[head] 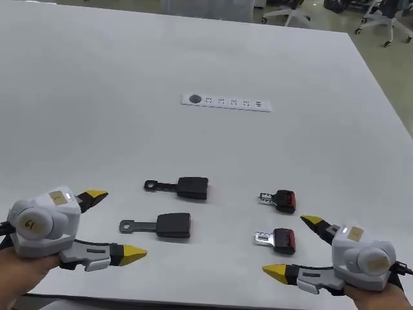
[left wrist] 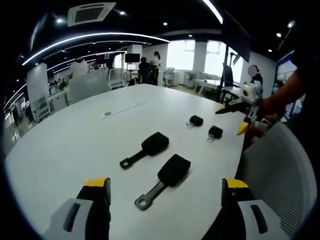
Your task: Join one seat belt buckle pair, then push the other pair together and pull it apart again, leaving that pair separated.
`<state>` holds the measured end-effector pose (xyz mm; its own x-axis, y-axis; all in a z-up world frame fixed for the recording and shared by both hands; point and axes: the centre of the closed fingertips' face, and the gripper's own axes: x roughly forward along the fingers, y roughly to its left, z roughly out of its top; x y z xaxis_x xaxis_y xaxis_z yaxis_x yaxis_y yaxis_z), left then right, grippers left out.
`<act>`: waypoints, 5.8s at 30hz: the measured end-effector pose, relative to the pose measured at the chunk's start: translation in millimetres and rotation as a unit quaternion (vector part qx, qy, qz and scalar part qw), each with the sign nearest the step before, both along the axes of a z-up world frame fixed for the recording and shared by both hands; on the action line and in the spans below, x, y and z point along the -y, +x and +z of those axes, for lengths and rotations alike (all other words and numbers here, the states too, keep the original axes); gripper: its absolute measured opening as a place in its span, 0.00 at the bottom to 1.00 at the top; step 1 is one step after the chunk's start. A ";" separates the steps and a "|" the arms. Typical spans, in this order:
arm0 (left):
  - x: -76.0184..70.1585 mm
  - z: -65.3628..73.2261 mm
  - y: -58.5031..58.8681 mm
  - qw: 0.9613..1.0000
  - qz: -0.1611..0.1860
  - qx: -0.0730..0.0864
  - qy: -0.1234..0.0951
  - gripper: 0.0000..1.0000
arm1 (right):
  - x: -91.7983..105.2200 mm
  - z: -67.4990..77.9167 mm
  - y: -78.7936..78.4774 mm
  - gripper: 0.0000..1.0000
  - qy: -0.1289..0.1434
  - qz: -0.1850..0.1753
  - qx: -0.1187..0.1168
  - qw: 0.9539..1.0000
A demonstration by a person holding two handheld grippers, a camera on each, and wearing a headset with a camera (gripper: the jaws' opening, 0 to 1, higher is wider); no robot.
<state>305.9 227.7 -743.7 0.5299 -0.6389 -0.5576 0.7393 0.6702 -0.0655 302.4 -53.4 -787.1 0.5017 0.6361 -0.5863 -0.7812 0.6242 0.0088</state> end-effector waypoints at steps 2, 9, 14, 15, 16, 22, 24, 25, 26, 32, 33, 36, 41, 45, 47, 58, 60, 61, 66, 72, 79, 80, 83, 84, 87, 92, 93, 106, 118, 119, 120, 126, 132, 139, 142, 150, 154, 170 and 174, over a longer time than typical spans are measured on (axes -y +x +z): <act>1.0 -0.7 0.9 1.000 -0.002 -0.001 0.001 0.94 | 0.5 0.1 1.0 0.89 0.000 0.000 0.000 1.000; 4.8 -2.7 5.1 1.000 -0.009 -0.003 0.001 0.93 | 5.2 -2.6 4.9 0.88 -0.005 0.003 -0.004 1.000; 7.5 -5.9 7.7 1.000 -0.015 -0.007 0.003 0.93 | 6.9 -4.2 6.9 0.88 -0.008 0.005 -0.008 1.000; 8.4 -6.6 8.0 1.000 -0.017 -0.008 0.004 0.93 | 6.7 -4.6 7.2 0.88 -0.008 0.006 -0.008 1.000; 9.0 -7.1 8.2 1.000 -0.018 -0.009 0.004 0.93 | 6.6 -5.1 7.5 0.88 -0.009 0.007 -0.009 1.000; 13.0 -11.4 9.6 0.999 -0.028 -0.014 0.006 0.91 | 4.7 -9.8 9.1 0.86 -0.014 0.018 -0.014 1.000; 14.3 -13.8 10.0 0.999 -0.032 -0.016 0.009 0.90 | 4.4 -12.6 9.7 0.86 -0.016 0.021 -0.017 1.000; 14.7 -14.6 10.4 0.999 -0.033 -0.017 0.010 0.90 | 4.2 -13.9 9.7 0.86 -0.017 0.023 -0.019 0.999; 15.2 -15.2 10.7 0.999 -0.034 -0.018 0.010 0.90 | 4.4 -15.8 9.6 0.85 -0.019 0.025 -0.021 0.999; 19.6 -19.4 12.9 0.999 -0.043 -0.022 0.013 0.89 | 5.4 -20.6 10.9 0.84 -0.022 0.032 -0.029 0.999; 20.2 -20.3 13.5 0.999 -0.044 -0.024 0.013 0.89 | 5.7 -21.2 11.2 0.83 -0.022 0.033 -0.030 0.999; 23.2 -23.5 14.7 0.998 -0.050 -0.027 0.015 0.88 | 7.7 -23.8 12.9 0.83 -0.025 0.036 -0.034 0.998; 26.8 -27.4 16.6 0.998 -0.058 -0.032 0.017 0.88 | 10.3 -26.5 14.4 0.82 -0.029 0.042 -0.040 0.998; 29.4 -30.5 19.7 0.997 -0.062 -0.035 0.018 0.87 | 11.8 -29.9 15.5 0.80 -0.030 0.047 -0.048 0.997; 31.4 -32.4 20.6 0.997 -0.065 -0.038 0.019 0.87 | 12.1 -30.5 15.8 0.80 -0.031 0.050 -0.049 0.997; 43.2 -47.6 22.8 0.994 -0.091 -0.055 0.032 0.85 | 18.2 -41.6 14.8 0.75 -0.045 0.078 -0.072 0.993; 45.5 -50.0 23.6 0.993 -0.096 -0.058 0.034 0.85 | 19.4 -43.6 14.9 0.75 -0.047 0.081 -0.074 0.993; 46.1 -51.4 24.1 0.993 -0.099 -0.059 0.036 0.85 | 20.1 -44.9 15.2 0.75 -0.048 0.084 -0.076 0.992; 49.2 -59.0 27.5 0.992 -0.099 -0.071 0.032 0.83 | 24.7 -52.9 15.4 0.74 -0.058 0.099 -0.094 0.989; 50.8 -73.4 31.7 0.989 -0.116 -0.077 0.044 0.81 | 25.9 -54.9 20.1 0.74 -0.060 0.113 -0.099 0.987; 56.5 -83.3 34.8 0.986 -0.134 -0.079 0.053 0.80 | 28.2 -60.3 22.3 0.72 -0.064 0.127 -0.108 0.984; 57.7 -84.4 34.7 0.986 -0.138 -0.080 0.054 0.79 | 28.2 -60.9 21.9 0.72 -0.065 0.130 -0.109 0.983; 62.0 -90.9 36.3 0.983 -0.152 -0.082 0.059 0.78 | 28.9 -63.7 20.7 0.71 -0.070 0.139 -0.111 0.982; 62.7 -92.5 36.8 0.983 -0.154 -0.083 0.062 0.77 | 29.0 -64.0 20.5 0.70 -0.070 0.141 -0.112 0.981; 65.5 -96.6 38.4 0.981 -0.161 -0.083 0.068 0.76 | 29.7 -66.1 19.5 0.69 -0.075 0.151 -0.114 0.979; 69.6 -103.3 35.6 0.976 -0.185 -0.085 0.078 0.68 | 28.7 -66.6 18.5 0.64 -0.079 0.166 -0.112 0.976; 69.2 -105.4 35.4 0.975 -0.189 -0.083 0.084 0.67 | 28.3 -66.5 18.9 0.62 -0.080 0.168 -0.111 0.976; 60.1 -115.7 37.5 0.962 -0.230 -0.068 0.132 0.44 | 27.0 -67.8 17.0 0.48 -0.087 0.206 -0.107 0.969; 60.6 -116.6 37.6 0.940 -0.293 -0.060 0.163 0.34 | 29.0 -70.0 19.4 0.37 -0.099 0.227 -0.088 0.965; 60.4 -115.8 36.8 0.938 -0.298 -0.060 0.166 0.34 | 29.0 -69.9 19.8 0.36 -0.097 0.227 -0.088 0.965; 60.8 -116.0 37.1 0.937 -0.301 -0.060 0.168 0.33 | 28.8 -69.1 19.1 0.36 -0.097 0.227 -0.086 0.965; 61.0 -115.1 36.0 0.933 -0.308 -0.060 0.174 0.33 | 28.9 -69.0 19.7 0.35 -0.092 0.228 -0.084 0.966; 59.8 -114.9 35.0 0.931 -0.312 -0.062 0.180 0.33 | 30.2 -69.3 19.6 0.35 -0.085 0.236 -0.085 0.964; 59.1 -114.3 34.1 0.931 -0.310 -0.067 0.180 0.33 | 26.6 -68.0 20.6 0.35 -0.070 0.234 -0.081 0.966; 59.0 -113.7 33.9 0.931 -0.310 -0.068 0.181 0.33 | 22.1 -67.4 21.0 0.35 -0.060 0.227 -0.079 0.969; 58.7 -113.5 34.6 0.929 -0.310 -0.074 0.187 0.33 | 10.0 -68.3 23.4 0.35 -0.044 0.224 -0.075 0.971; 58.9 -113.8 34.8 0.926 -0.315 -0.077 0.194 0.32 | 1.9 -68.0 24.5 0.35 -0.037 0.224 -0.073 0.971; 58.4 -113.9 35.3 0.929 -0.304 -0.079 0.195 0.32 | -43.3 -67.8 24.7 0.35 -0.004 0.227 -0.055 0.972; 58.8 -113.7 35.3 0.927 -0.308 -0.080 0.199 0.32 | -54.0 -67.3 22.8 0.35 0.003 0.234 -0.054 0.971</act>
<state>341.2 168.9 -857.4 0.0229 -0.5203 -0.8537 0.9918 0.1189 -0.0458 325.2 0.6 -854.4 0.0924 0.7826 -0.6156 -0.9735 0.2009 0.1094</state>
